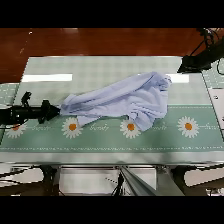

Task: Fold the shirts.

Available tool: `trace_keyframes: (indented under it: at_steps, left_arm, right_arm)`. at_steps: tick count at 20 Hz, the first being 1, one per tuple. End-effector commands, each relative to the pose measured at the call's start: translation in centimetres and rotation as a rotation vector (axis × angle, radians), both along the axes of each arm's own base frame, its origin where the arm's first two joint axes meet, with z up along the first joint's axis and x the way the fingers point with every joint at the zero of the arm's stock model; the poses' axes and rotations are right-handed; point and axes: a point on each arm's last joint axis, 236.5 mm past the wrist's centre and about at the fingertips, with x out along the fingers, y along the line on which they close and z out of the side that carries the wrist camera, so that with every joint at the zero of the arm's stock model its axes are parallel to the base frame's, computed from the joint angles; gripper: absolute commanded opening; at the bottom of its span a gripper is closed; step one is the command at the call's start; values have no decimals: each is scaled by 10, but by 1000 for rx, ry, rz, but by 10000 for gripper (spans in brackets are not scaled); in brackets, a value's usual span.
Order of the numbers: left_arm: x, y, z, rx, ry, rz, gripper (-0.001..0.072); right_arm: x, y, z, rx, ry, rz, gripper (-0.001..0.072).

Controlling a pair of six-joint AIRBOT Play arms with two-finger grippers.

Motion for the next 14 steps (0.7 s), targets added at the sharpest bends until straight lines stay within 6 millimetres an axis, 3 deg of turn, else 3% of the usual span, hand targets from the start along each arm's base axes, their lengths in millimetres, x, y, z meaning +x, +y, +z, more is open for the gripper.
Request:
trace_keyframes:
  at_steps: [1,2,5,7,10,13,14]
  left_arm:
    - [3,7,-20,79,41,29,96]
    - [2,7,-18,74,36,14,18]
    - [-3,5,-8,31,28,-26,18]
    - [-8,3,-2,4,24,-47,18]
    - [-12,0,9,-16,-2,-85,18]
    - [-14,-3,15,-18,-28,-122,18]
    - [-15,-4,15,-21,-27,-124,18]
  right_arm:
    - [-11,4,-1,16,44,11,344]
    - [-11,4,-1,16,47,12,345]
    - [-13,4,-2,11,50,21,345]
    - [-21,-7,-9,-37,86,33,344]
    - [-49,-9,-34,19,181,6,346]
    - [-83,5,-65,188,220,-89,494]
    - [-97,14,-75,253,232,-110,494]
